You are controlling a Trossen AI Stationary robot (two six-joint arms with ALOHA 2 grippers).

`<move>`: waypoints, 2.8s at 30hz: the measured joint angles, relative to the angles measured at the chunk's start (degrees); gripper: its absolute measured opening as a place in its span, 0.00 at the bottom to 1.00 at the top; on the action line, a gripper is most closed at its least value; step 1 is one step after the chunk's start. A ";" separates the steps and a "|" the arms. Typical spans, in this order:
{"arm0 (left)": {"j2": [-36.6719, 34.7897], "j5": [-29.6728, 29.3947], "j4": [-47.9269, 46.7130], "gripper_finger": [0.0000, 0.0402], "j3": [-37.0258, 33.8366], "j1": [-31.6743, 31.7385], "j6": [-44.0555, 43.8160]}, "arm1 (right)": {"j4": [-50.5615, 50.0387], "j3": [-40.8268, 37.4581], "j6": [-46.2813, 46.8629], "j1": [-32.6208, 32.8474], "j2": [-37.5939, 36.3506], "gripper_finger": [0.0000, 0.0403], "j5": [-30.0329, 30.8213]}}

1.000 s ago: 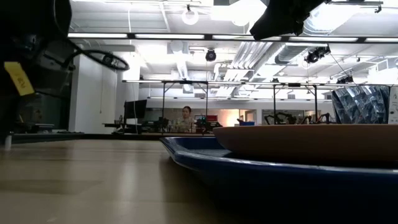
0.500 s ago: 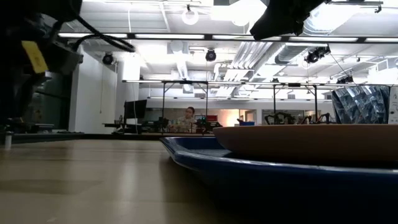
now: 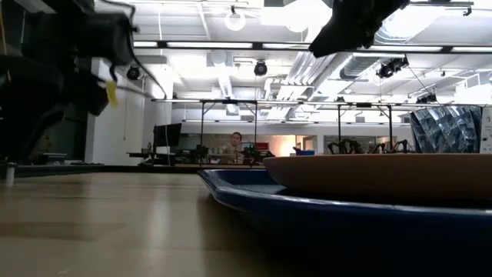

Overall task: Pick and place plate/cup/fork/spoon on tray
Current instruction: Put the orange spoon on the blue table tray to the left of the orange plate

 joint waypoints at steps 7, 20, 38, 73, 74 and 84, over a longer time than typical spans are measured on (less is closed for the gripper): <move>0.04 7.56 1.67 0.49 -3.77 6.05 -0.92 | 0.08 0.00 0.01 0.00 4.48 0.36 -0.26; 0.04 14.70 6.83 0.47 -9.50 7.12 -2.23 | 0.17 0.00 0.46 0.00 5.63 0.36 -0.43; 0.06 19.85 12.89 0.12 -12.49 7.04 -4.44 | 0.18 0.00 0.45 0.00 5.63 0.36 -0.48; 24.04 -4.07 21.00 0.00 34.70 -4.61 16.10 | 0.47 0.00 9.32 11.30 -2.31 0.36 2.45; 25.26 -6.11 20.74 0.00 35.67 -4.61 16.59 | 0.39 0.00 9.45 11.80 -2.25 0.36 2.62; 28.37 -10.77 18.97 0.00 41.23 -2.89 20.17 | 0.62 0.00 9.47 15.79 -2.26 0.36 6.22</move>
